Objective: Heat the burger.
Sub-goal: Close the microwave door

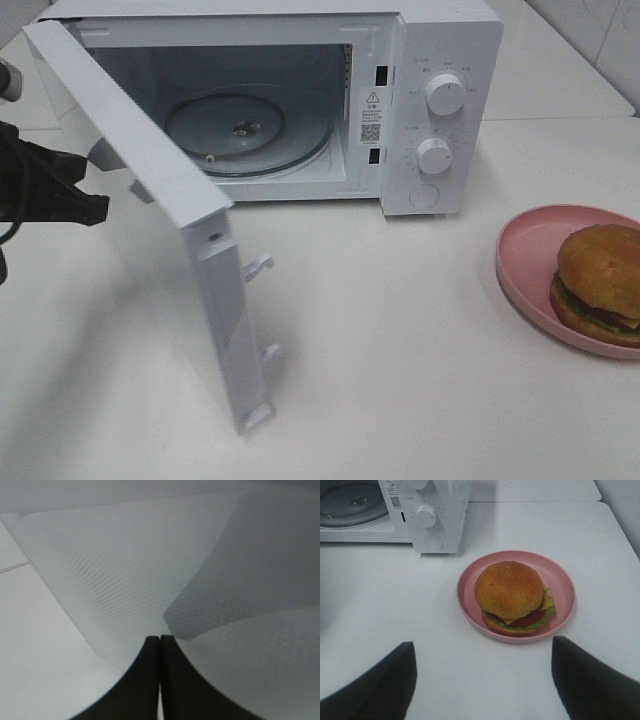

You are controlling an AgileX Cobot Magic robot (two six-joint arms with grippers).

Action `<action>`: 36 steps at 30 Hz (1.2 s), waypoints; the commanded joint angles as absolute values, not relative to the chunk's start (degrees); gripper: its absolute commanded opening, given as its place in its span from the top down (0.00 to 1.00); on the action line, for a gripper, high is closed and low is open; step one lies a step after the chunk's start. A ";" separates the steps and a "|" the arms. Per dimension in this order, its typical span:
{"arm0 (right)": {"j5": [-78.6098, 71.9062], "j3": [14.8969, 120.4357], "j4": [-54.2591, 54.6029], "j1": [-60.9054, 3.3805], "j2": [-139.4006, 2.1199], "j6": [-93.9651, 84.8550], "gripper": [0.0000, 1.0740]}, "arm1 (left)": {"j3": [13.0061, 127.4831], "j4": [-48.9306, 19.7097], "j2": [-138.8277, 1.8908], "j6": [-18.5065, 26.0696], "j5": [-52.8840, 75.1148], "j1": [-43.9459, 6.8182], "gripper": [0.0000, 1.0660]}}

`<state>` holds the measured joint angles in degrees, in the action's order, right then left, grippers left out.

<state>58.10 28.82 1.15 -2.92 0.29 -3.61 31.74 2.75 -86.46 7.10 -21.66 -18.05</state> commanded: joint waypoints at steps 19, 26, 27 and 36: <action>57.30 28.93 0.97 -2.52 1.78 -3.44 0.34 | 47.21 8.77 -101.76 6.53 -26.47 -25.50 1.00; 57.30 28.93 0.97 -2.52 1.78 -3.38 0.34 | 52.83 8.77 -106.23 6.53 -26.47 -27.39 1.00; 57.30 28.93 0.97 -2.52 1.78 -3.38 0.34 | 54.49 8.71 -107.54 6.53 -26.47 -27.96 1.00; 57.30 28.93 0.97 -2.52 1.78 -3.38 0.34 | 62.51 8.71 -112.93 6.53 -25.95 -31.28 1.00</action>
